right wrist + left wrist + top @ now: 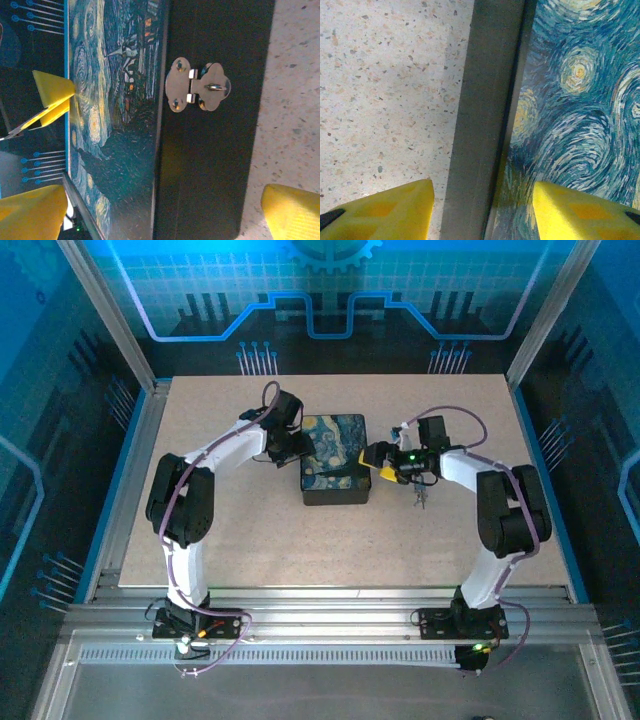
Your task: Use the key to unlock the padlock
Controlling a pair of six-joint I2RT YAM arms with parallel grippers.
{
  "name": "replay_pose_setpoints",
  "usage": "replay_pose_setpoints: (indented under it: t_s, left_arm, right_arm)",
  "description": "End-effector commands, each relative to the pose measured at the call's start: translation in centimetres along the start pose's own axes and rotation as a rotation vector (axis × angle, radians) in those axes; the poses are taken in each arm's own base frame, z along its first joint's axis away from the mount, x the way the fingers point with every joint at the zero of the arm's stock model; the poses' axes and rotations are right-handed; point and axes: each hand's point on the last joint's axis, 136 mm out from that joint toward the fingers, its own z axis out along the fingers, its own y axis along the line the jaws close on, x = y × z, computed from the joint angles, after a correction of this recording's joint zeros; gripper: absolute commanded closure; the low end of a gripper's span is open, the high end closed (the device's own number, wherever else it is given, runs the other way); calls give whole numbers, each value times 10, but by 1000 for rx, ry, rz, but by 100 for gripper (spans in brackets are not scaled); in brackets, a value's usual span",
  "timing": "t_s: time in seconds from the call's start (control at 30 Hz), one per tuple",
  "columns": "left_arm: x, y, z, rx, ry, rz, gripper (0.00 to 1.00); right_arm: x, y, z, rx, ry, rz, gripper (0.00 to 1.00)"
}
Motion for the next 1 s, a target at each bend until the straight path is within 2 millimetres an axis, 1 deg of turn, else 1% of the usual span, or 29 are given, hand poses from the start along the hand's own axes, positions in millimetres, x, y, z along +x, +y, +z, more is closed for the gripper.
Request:
replay_pose_setpoints:
  t_s: [0.0, 0.03, 0.1, 0.13, 0.2, 0.23, 0.27, 0.3, 0.33, 0.37, 0.43, 0.47, 0.5, 0.53, 0.57, 0.63, 0.67, 0.7, 0.77, 0.8, 0.83, 0.9, 0.97]
  left_arm:
    - [3, 15, -10, -31, 0, 22, 44]
    - [-3, 9, -18, -6, -33, 45, 43]
    - [-13, 3, -34, 23, -105, 87, 39]
    - [-18, 3, -43, 26, -151, 107, 35]
    - [-29, 11, -61, -6, -260, 130, 14]
    - [-36, 17, -71, -30, -327, 154, 1]
    - [-44, 27, -81, -68, -408, 172, 1]
    - [-49, 35, -90, -101, -475, 197, 1]
    - [-53, 44, -98, -138, -546, 244, 1]
    - [-57, 54, -108, -183, -619, 287, 1]
    - [-61, 69, -122, -237, -732, 381, 1]
    - [-59, 81, -127, -268, -799, 430, 1]
    - [-56, 87, -131, -283, -854, 489, 1]
    - [-52, 98, -133, -297, -910, 537, 1]
    - [-50, 112, -136, -300, -957, 524, 1]
    - [-42, 147, -128, -293, -924, 412, 1]
    - [-37, 153, -121, -256, -905, 397, 1]
    - [-34, 156, -116, -233, -915, 403, 1]
    - [-24, 159, -98, -209, -910, 452, 1]
    - [-23, 160, -93, -205, -918, 460, 1]
    - [-25, 158, -93, -208, -938, 475, 1]
    - [-25, 151, -91, -145, -952, 506, 1]
    - [-27, 156, -87, -141, -973, 499, 1]
  right_arm:
    - [-14, 9, -29, 72, -79, -77, 0]
    - [-18, 9, -37, 112, -107, -108, 0]
    - [-25, 1, -56, 237, -177, -165, 0]
    - [-29, -4, -69, 310, -228, -194, 0]
    - [-37, -14, -93, 429, -327, -242, 0]
    - [-39, -20, -105, 488, -375, -269, 0]
    - [-42, -27, -117, 548, -424, -294, 0]
    - [-45, -28, -130, 587, -477, -313, 0]
    - [-40, -38, -139, 632, -509, -328, 0]
    - [-40, -42, -150, 662, -553, -345, 0]
    - [-36, -44, -163, 694, -626, -411, 0]
    - [-33, -49, -168, 718, -654, -439, 0]
    - [-30, -54, -171, 743, -670, -453, 0]
    - [-28, -63, -176, 775, -685, -451, 0]
    - [-26, -73, -179, 793, -688, -432, 0]
    - [-23, -86, -175, 771, -683, -401, 0]
    - [-23, -89, -171, 751, -680, -407, 0]
    - [-25, -89, -168, 740, -686, -433, 0]
    - [-27, -91, -164, 725, -724, -464, 0]
    - [-27, -93, -162, 714, -736, -474, 0]
    - [-29, -93, -160, 701, -751, -493, 0]
    - [-32, -97, -159, 708, -766, -494, 0]
    - [-37, -96, -158, 703, -789, -529, 0]
